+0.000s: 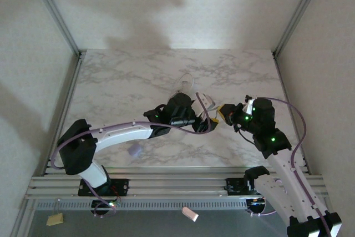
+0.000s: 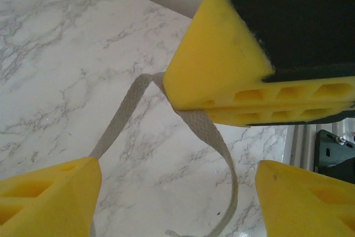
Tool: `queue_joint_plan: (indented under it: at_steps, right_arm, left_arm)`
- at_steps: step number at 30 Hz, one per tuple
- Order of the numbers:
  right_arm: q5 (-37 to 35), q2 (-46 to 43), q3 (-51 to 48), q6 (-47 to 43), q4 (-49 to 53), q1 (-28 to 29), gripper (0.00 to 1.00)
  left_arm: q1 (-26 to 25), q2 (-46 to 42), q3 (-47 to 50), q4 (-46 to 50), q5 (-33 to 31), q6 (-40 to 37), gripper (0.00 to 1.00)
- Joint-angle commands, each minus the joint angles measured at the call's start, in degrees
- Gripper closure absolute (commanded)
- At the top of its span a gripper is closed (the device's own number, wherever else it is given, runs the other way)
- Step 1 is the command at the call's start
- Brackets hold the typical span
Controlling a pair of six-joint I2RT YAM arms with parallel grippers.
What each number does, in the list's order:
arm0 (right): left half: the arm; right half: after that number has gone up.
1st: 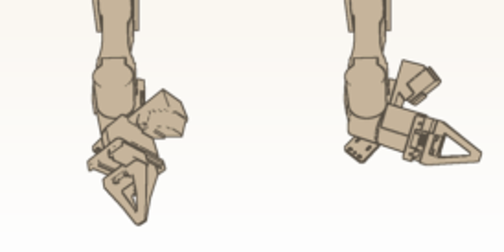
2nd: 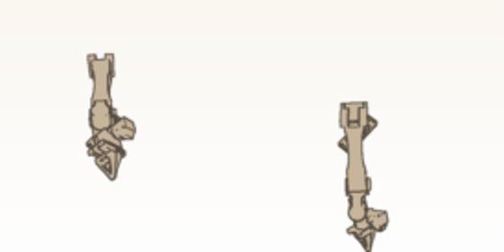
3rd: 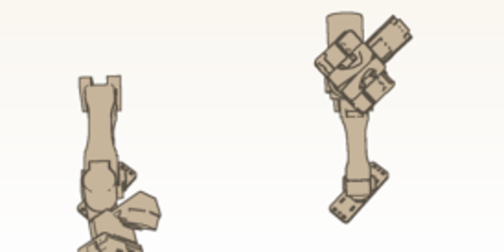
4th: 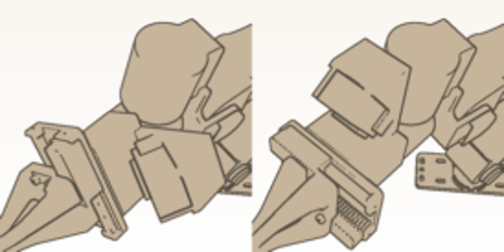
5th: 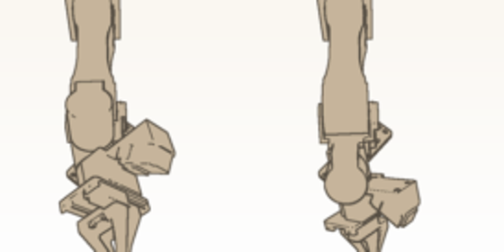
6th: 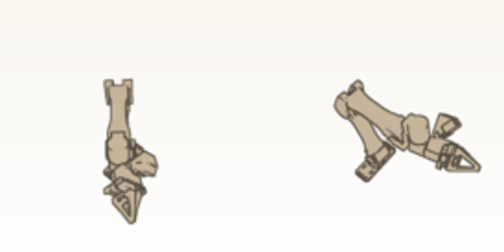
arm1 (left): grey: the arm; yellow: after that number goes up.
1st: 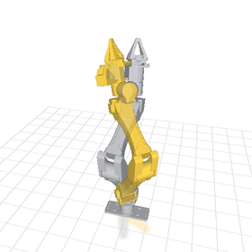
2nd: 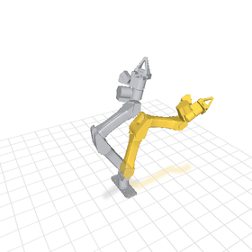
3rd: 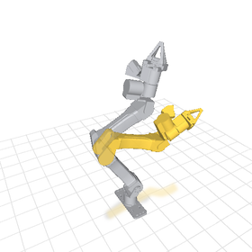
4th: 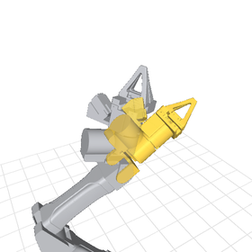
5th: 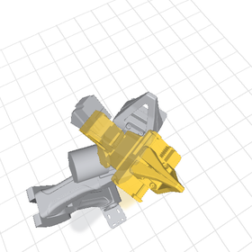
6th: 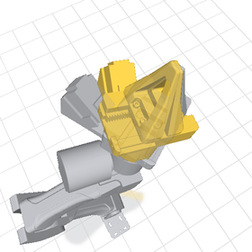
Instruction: Tie the shoes
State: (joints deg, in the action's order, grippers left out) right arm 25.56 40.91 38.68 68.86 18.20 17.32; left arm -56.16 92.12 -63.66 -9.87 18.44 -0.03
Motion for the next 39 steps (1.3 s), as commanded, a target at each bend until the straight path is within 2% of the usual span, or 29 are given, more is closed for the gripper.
queue_joint_plan:
  at_steps: [1, 6, 8, 10, 12, 16, 19, 22, 26, 29, 34, 39]
  right_arm:
    - [0.74, -0.28, 1.07, 0.27, -0.88, 0.70, 1.00]
    - [0.15, 0.01, 0.92, -0.37, -0.44, 0.99, 1.00]
    - [0.06, 0.25, 0.93, -0.80, -0.35, 1.05, 1.00]
    - [-0.24, 0.50, 1.35, -1.96, 0.22, 1.21, 1.00]
    - [-1.26, 0.60, 2.29, -4.66, 1.74, 1.30, 0.97]
    - [-6.97, -1.32, 3.36, -12.20, 6.64, 1.31, 0.66]
    - [-11.57, -4.22, 1.31, -16.69, 8.60, 1.32, 0.56]
    - [-12.33, -6.46, -3.09, -20.25, 6.42, 1.31, 0.55]
    - [-9.57, -5.60, -9.70, -20.61, -0.63, 1.40, 0.56]
    - [-6.43, -2.20, -13.24, -19.52, -7.98, 2.17, 0.57]
    - [-8.77, 3.60, -19.19, -19.14, -21.65, 7.20, 0.57]
    - [-9.73, 13.77, -21.54, -25.28, -38.26, 9.93, 0.52]
  left_arm:
    - [-0.38, 1.22, -2.38, 0.90, -0.88, -0.23, 0.37]
    - [-0.38, 0.41, -2.80, 0.17, -3.99, 0.29, 0.65]
    - [-0.35, -0.57, -2.23, -0.77, -4.97, 0.38, 0.80]
    - [-0.19, -1.55, -1.67, -1.41, -8.37, 0.89, 1.00]
    - [0.40, -2.42, -1.30, -1.73, -10.50, 1.53, 1.00]
    - [2.26, -3.44, -1.53, -2.50, -11.01, 3.90, 1.00]
    - [3.22, -3.05, -3.04, -1.73, -12.45, 5.18, 1.00]
    - [3.93, -1.92, -5.24, 0.05, -13.91, 5.46, 1.00]
    - [4.65, -1.07, -7.09, 0.63, -14.64, 5.92, 1.00]
    - [4.92, 0.04, -9.17, 1.71, -15.18, 6.01, 1.00]
    - [5.25, 1.51, -11.78, 2.40, -16.50, 6.68, 1.00]
    - [5.65, 1.85, -12.28, 2.14, -17.30, 7.41, 1.00]
